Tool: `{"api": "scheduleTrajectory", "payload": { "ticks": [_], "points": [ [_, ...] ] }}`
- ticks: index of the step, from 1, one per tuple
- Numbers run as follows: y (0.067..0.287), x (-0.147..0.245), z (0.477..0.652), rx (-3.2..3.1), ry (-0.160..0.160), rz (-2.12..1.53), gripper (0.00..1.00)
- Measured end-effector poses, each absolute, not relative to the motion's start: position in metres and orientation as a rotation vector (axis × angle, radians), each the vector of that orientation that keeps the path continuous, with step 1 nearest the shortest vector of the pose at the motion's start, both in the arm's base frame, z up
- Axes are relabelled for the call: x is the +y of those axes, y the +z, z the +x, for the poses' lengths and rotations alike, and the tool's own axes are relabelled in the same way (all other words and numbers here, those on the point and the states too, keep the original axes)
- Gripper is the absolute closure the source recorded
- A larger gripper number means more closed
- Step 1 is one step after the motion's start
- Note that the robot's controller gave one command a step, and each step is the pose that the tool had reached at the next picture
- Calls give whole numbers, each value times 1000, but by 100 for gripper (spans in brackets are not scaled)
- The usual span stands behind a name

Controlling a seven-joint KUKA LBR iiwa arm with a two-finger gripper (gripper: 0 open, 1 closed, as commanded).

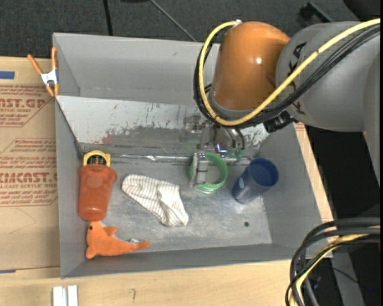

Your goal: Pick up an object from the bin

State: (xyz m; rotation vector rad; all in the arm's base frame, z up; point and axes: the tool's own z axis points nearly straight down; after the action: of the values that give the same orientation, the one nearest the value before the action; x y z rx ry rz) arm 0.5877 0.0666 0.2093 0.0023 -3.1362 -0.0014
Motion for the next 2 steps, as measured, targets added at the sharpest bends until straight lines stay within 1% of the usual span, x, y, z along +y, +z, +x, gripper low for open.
{"api": "scheduleTrajectory", "payload": {
  "ticks": [1, 2],
  "points": [
    [214, 66, 589, -3144, -2, 2, 0],
    [168, 82, 536, -3148, -2, 16, 0]
  ]
}}
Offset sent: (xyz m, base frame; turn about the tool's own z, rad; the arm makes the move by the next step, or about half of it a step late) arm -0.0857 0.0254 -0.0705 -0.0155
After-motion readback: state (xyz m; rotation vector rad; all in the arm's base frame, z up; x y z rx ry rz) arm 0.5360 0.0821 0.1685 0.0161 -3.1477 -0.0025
